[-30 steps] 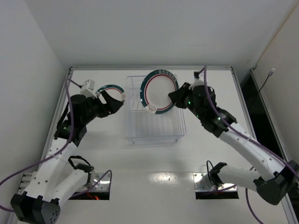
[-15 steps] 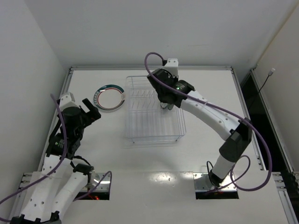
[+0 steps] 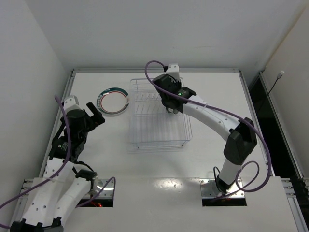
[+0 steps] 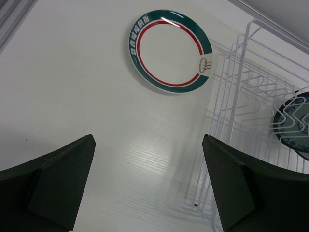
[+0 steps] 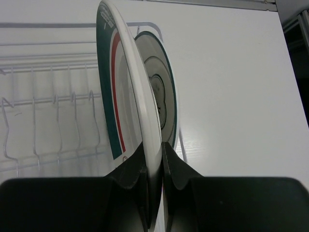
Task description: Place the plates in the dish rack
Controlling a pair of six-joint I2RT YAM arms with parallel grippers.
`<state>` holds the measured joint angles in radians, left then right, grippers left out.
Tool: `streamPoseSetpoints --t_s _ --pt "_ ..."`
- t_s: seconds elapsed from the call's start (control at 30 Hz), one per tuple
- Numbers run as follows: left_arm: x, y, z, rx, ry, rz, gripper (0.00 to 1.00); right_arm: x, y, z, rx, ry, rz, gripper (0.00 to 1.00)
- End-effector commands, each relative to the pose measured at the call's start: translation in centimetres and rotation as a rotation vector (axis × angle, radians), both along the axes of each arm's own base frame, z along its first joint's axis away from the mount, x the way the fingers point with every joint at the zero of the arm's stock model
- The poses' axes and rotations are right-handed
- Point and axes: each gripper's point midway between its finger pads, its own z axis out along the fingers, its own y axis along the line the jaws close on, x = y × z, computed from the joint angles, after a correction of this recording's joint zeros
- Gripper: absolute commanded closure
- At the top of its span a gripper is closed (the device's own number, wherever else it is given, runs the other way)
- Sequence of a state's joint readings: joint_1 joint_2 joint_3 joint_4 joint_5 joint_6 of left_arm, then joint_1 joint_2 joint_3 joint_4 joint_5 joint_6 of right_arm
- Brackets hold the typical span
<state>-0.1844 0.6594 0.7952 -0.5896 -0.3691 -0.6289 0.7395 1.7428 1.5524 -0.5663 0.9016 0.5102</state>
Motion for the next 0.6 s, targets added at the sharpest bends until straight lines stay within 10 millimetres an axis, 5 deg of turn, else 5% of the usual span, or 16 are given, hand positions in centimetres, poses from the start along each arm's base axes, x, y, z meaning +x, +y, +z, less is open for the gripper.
streamPoseSetpoints --t_s 0.0,0.3,0.43,0.57 --pt "0.3 0.2 0.3 0.013 -0.012 0.002 0.08 1.8 1.0 0.6 0.043 -0.060 0.006 1.00" --pt "0.6 -0.1 -0.5 0.017 0.011 -0.019 0.08 3.6 3.0 -5.0 0.077 0.081 0.071 1.00" --pt "0.7 -0.1 -0.7 0.019 0.020 -0.019 0.08 3.2 3.0 -6.6 0.094 0.135 0.079 0.92" --pt "0.8 -0.2 -0.9 0.020 0.029 -0.019 0.08 2.8 2.6 -6.1 0.119 0.135 0.081 0.86"
